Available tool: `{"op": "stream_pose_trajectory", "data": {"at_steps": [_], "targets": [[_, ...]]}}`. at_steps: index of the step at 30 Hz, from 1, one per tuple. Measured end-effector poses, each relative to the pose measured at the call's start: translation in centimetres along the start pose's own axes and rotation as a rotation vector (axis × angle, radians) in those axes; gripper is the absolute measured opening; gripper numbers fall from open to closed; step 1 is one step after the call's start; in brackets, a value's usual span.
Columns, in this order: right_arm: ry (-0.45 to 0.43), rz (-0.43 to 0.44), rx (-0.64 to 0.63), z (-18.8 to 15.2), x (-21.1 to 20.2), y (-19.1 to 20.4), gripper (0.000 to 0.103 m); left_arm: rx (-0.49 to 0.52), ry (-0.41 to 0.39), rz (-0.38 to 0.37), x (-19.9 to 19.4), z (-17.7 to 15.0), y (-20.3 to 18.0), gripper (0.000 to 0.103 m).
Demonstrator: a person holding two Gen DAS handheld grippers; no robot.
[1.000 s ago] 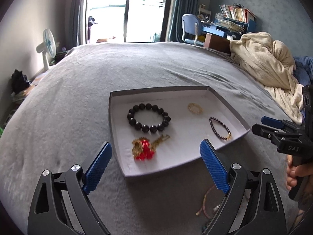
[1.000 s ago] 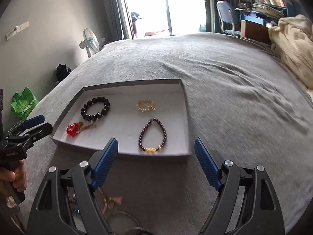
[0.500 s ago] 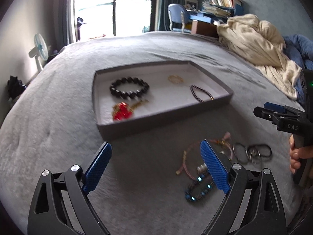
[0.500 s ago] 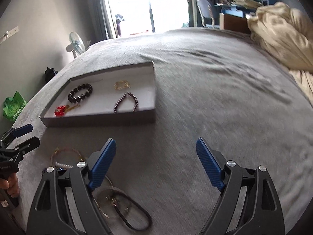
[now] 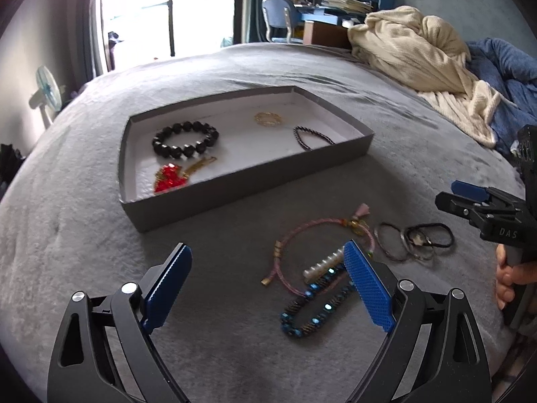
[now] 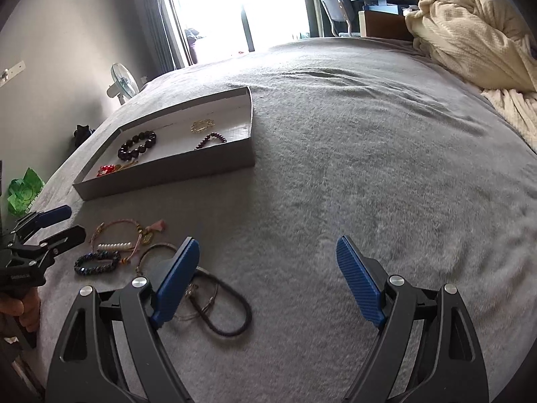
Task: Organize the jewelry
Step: 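Move both open tools back over the remaining jewelry, then grasp the blue beaded bracelet with the left tool while the right tool approaches the black hair tie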
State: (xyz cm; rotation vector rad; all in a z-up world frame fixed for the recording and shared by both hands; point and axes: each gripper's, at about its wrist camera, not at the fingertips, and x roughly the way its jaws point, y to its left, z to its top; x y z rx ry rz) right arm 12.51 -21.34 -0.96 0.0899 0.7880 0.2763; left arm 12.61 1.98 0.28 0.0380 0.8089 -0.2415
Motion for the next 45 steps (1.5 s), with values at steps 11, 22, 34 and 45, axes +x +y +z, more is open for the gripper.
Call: {"op": "stream_pose_trajectory", "data": {"at_steps": [11, 22, 34, 45], "targets": [[0.016, 0.004, 0.006, -0.9, -0.3, 0.1, 0.083, 0.027, 0.037, -0.058, -0.4, -1.9, -1.5, 0.073], [0.022, 0.000, -0.004, -1.6, -0.6, 0.5, 0.083, -0.084, 0.065, -0.114, 0.0, -2.2, 0.4, 0.051], [0.074, -0.010, -0.058, -2.1, 0.3, 1.5, 0.063, -0.057, 0.124, -0.101, 0.8, -2.5, -0.1, 0.028], [0.106, -0.007, -0.015, -2.5, 0.6, 0.4, 0.030, -0.039, 0.136, -0.106, -0.2, -3.5, -0.5, 0.014]]}}
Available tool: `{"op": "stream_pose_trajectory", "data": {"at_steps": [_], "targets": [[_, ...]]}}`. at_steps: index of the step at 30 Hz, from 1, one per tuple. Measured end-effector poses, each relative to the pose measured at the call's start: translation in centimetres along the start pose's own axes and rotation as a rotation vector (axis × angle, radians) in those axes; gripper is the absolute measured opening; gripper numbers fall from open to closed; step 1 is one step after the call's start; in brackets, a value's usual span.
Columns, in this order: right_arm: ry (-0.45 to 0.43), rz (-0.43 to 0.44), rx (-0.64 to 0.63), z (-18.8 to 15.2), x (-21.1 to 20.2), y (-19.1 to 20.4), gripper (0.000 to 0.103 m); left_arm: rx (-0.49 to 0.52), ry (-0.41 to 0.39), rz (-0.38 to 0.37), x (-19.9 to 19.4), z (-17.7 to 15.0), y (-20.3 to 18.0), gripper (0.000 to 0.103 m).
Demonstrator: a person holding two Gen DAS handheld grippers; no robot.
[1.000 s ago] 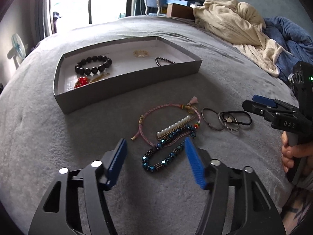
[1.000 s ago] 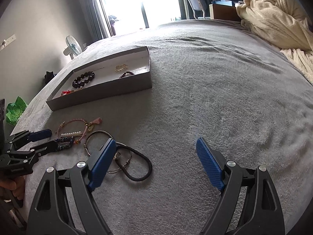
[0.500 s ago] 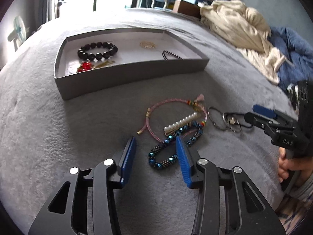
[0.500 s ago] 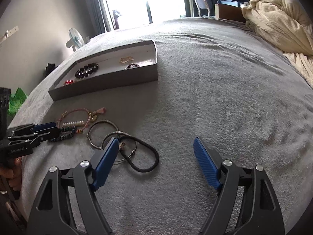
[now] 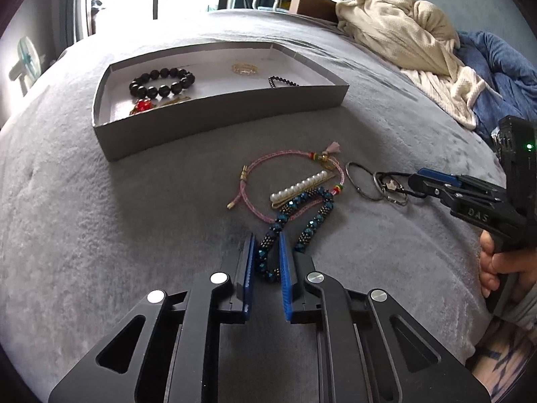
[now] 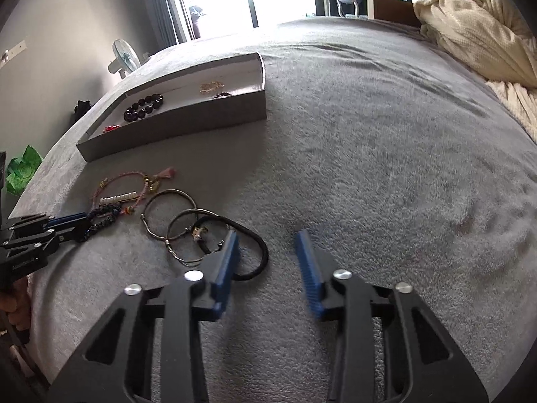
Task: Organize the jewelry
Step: 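Grasp the blue beaded bracelet with the left tool while the right tool approaches the black hair tie, then carry the blue bracelet toward the box with the left tool while the right tool grasps the black hair tie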
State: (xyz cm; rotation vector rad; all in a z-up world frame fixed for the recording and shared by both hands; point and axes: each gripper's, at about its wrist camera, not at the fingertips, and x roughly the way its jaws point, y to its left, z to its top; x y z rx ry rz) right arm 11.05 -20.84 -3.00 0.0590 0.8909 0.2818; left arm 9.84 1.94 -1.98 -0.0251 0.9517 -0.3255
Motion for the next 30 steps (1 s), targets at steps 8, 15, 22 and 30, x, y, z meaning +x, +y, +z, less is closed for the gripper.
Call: {"op": "stream_pose_trajectory", "data": {"at_steps": [8, 15, 22, 30], "targets": [[-0.010, 0.009, -0.017, 0.0, -0.2, 0.4, 0.006, 0.005, -0.012, 0.010, 0.1, -0.3, -0.2, 0.015], [-0.008, 0.008, -0.021, 0.0, -0.1, 0.5, 0.006, 0.007, -0.007, 0.003, 0.6, 0.1, -0.2, 0.019], [0.008, 0.009, -0.020, 0.0, 0.2, 0.4, 0.007, 0.018, 0.007, 0.006, 0.6, 0.0, -0.4, 0.018], [-0.029, 0.051, -0.020, 0.1, -0.5, 0.3, 0.004, 0.001, -0.036, -0.024, -0.8, 0.2, -0.4, 0.007]]}}
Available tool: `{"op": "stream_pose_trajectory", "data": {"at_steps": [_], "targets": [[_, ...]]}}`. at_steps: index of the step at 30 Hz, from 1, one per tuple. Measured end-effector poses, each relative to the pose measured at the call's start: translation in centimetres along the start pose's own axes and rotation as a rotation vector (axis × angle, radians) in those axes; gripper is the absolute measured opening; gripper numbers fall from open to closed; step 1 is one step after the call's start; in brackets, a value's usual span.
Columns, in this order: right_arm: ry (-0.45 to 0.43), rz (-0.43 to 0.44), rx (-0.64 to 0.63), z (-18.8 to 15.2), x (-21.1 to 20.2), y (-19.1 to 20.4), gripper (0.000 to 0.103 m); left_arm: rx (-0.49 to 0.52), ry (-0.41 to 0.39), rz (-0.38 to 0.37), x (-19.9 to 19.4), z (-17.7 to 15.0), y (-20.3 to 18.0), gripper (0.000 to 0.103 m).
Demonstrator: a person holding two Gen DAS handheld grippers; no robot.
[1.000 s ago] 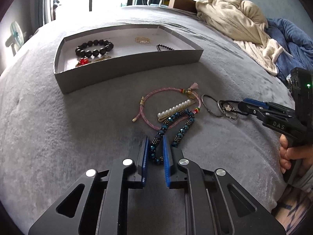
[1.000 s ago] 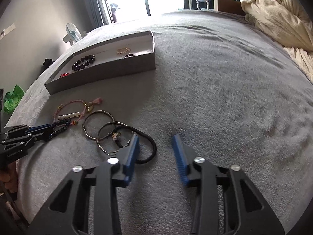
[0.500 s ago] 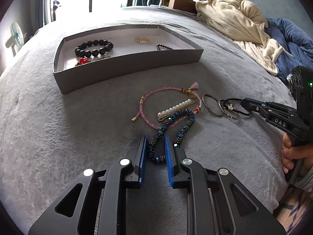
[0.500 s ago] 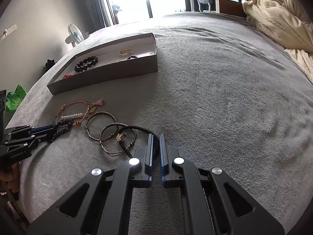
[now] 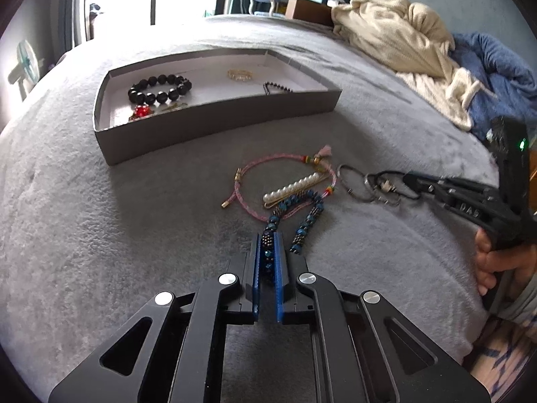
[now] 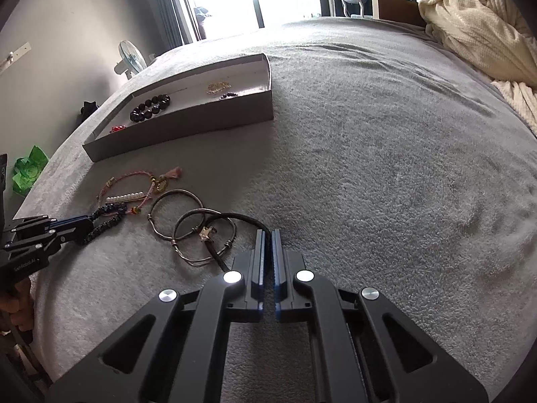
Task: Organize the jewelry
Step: 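Carry the blue bracelet toward the box with the left tool while the right tool grasps the black hair tie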
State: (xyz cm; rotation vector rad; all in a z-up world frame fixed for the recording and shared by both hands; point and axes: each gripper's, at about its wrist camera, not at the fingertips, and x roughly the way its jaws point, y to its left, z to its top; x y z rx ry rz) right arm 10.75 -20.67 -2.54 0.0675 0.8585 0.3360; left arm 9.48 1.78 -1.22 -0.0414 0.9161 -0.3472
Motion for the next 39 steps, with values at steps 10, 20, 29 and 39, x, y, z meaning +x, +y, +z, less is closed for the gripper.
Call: {"op": "stream_pose_trajectory", "data": {"at_steps": [10, 20, 29, 39], "targets": [[-0.092, 0.066, -0.038, 2.3, -2.0, 1.5, 0.003, -0.006, -0.116, -0.064, -4.0, 3.3, -0.5, 0.007], [-0.124, 0.073, -0.077, 4.6, -2.6, 2.6, 0.003, -0.019, -0.165, -0.072, -5.6, 5.9, 0.9, 0.007], [-0.152, 0.091, -0.113, 7.4, -2.3, 3.9, 0.003, -0.017, -0.201, -0.047, -5.9, 8.6, 2.4, 0.007], [-0.155, 0.108, -0.198, 13.0, 1.1, 6.6, 0.003, -0.042, -0.228, -0.036, -4.8, 12.8, 4.5, 0.007]]}}
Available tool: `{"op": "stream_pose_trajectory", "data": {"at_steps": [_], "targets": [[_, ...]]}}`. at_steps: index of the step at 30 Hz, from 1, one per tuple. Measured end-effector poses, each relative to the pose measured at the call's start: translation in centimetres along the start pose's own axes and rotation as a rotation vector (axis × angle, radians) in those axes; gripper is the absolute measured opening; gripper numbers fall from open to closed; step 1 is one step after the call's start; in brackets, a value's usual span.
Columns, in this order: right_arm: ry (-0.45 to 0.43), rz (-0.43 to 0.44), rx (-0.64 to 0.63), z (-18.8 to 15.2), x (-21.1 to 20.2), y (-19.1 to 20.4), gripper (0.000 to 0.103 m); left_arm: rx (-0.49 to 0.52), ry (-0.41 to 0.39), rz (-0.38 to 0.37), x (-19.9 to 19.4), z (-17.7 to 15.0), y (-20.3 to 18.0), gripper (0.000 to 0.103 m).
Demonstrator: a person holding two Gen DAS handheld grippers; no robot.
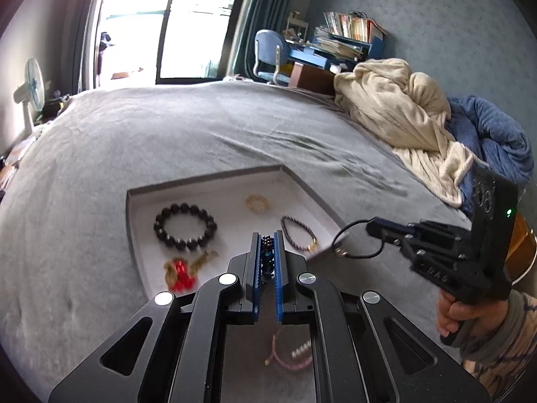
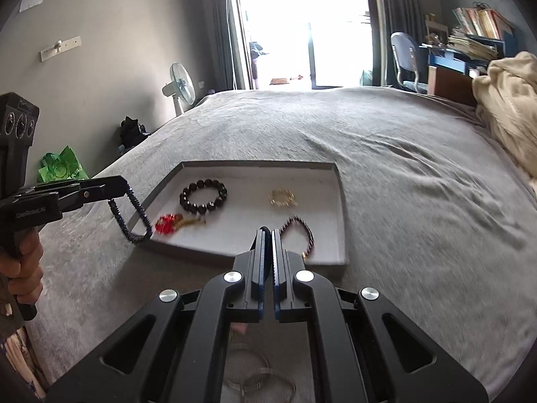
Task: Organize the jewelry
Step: 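Carry the blue bracelet toward the box with the left tool while the right tool grasps the black hair tie, then open both tools to drop the blue bracelet and hair tie into the box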
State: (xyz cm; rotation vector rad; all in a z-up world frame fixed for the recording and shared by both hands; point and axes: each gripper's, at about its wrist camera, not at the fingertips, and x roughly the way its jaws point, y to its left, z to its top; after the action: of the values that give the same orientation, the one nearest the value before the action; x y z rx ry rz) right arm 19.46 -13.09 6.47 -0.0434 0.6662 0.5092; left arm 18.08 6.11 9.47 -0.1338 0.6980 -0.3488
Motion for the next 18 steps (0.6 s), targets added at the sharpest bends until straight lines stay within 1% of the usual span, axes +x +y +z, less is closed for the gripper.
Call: {"op": "stream_pose_trajectory", "data": {"at_steps": [5, 9, 15, 18], "targets": [[0.047, 0.015, 0.024, 1.6, 3.9, -0.2, 0.003, -0.016, -0.005, -0.001, 1.5, 1.7, 0.6, 0.007], [0.086, 0.033, 0.038, 1.8, 6.4, -0.2, 0.003, -0.018, 0.016, -0.005, 3.5, 2.2, 0.5, 0.007], [0.153, 0.074, -0.001, 1.7, 9.4, 1.4, 0.004, -0.022, 0.071, -0.008, 6.7, 1.2, 0.5, 0.007], [0.187, 0.072, -0.016, 1.4, 10.7, 1.8, 0.004, -0.034, 0.104, 0.016, 8.2, 0.2, 1.1, 0.007]]}}
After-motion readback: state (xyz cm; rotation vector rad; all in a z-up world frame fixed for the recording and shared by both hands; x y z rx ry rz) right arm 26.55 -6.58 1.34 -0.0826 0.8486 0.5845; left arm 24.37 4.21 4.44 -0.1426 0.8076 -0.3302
